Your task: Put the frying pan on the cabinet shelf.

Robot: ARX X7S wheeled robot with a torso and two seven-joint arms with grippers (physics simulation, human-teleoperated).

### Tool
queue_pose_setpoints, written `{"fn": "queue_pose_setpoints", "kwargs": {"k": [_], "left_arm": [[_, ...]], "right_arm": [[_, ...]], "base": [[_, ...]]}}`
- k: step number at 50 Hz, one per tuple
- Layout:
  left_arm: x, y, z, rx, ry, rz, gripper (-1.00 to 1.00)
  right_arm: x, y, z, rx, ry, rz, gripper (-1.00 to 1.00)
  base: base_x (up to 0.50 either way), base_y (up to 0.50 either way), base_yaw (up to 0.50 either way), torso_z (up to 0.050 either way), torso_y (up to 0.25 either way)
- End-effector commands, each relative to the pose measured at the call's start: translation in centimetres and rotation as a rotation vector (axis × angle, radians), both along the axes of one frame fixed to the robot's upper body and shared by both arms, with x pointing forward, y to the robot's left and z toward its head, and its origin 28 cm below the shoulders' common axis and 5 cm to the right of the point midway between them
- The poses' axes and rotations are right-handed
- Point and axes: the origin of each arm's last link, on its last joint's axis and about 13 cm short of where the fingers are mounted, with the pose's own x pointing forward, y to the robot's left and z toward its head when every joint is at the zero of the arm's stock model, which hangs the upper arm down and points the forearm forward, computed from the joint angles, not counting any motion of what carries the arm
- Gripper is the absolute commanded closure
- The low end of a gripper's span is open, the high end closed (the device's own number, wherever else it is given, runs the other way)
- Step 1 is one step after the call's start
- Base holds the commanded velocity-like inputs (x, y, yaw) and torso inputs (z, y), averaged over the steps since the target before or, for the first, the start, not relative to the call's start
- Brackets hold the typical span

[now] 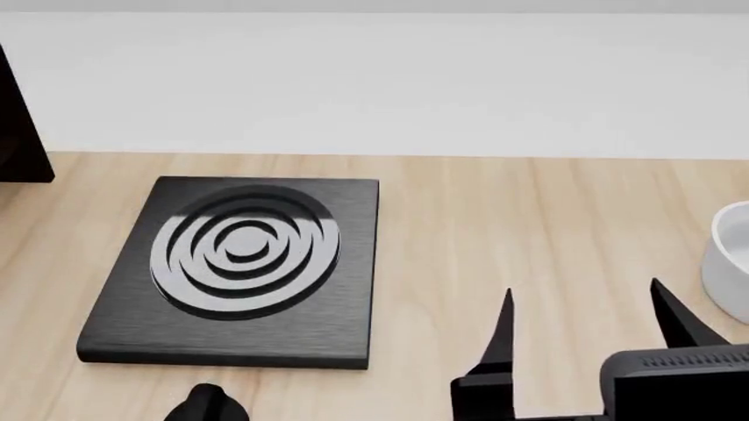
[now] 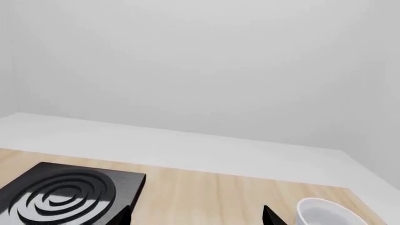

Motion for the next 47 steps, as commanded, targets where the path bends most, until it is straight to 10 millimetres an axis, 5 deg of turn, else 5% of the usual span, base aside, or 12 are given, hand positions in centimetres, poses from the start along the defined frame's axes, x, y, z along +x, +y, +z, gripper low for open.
{"fn": "queue_pose_setpoints", "kwargs": {"k": [1,47], "left_arm": [[-0.4,0.0,0.9,0.062,-0.069,0.011,-1.0],[-12.3,-4.3,-1.8,0.335,-0.113,-0.224,-1.0]], "right_arm": [[0.1,-0.2,-0.1,-0.001,0.002,-0.005,-1.0],[0.0,-0.2,-0.1,0.011,0.0,-0.013,-1.0]], "base": [[0.0,0.0,0.0,0.0,0.0],[0.0,0.0,0.0,0.0,0.0]]}}
